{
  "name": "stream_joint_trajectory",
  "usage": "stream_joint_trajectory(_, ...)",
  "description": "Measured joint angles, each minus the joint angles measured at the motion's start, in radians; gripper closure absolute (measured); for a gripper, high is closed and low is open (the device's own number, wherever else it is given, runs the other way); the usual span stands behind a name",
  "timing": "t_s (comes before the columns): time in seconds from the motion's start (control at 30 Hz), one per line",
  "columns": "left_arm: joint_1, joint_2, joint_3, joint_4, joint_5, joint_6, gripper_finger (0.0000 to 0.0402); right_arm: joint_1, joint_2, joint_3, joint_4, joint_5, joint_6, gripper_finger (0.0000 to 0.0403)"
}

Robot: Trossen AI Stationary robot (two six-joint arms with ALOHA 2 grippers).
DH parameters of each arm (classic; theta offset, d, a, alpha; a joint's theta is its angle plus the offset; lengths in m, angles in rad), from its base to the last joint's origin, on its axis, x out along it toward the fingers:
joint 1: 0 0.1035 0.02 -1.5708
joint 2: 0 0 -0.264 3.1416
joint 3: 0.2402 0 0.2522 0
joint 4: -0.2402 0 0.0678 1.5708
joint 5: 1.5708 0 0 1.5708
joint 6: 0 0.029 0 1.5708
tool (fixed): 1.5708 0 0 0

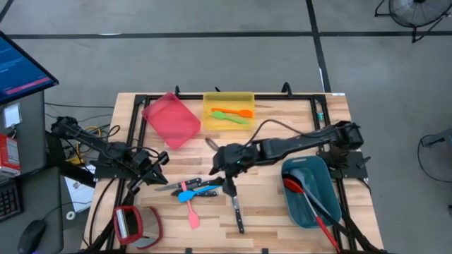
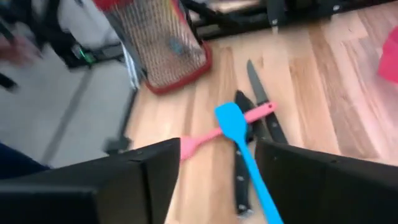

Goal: Pick & Place Kitchen Items
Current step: Put the blue spatula into the yellow bin

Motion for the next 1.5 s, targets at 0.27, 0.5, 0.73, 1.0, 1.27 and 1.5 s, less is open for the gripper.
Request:
stream_joint_trajectory(0.27, 0.000, 0.000, 0.000, 0.006, 0.000, 0.000, 0.0394, 0.028, 0.188, 0.115, 0.064, 0.063, -0.241, 0.0166)
stream_joint_trajectory(0.5, 0.000, 0.000, 0.000, 0.007, 0.000, 0.000, 0.0394, 0.024, 0.317, 0.203, 0.144, 0.069, -0.308, 0.0169)
stream_joint_trajectory(0.73, 0.000, 0.002, 0.000, 0.008, 0.000, 0.000, 0.0394, 0.043, 0.442, 0.289, 0.148, 0.119, -0.359, 0.0169)
stream_joint_trajectory(1.0, 0.000, 0.002, 0.000, 0.012, 0.000, 0.000, 0.0394, 0.046, 0.514, 0.307, 0.138, 0.151, -0.348, 0.0169)
stream_joint_trajectory(1.27, 0.000, 0.002, 0.000, 0.013, 0.000, 0.000, 0.0394, 0.045, 0.538, 0.302, 0.128, 0.191, -0.347, 0.0169)
stream_joint_trajectory(1.5, 0.000, 0.002, 0.000, 0.013, 0.000, 0.000, 0.0394, 0.061, 0.580, 0.299, 0.116, 0.194, -0.303, 0.0169)
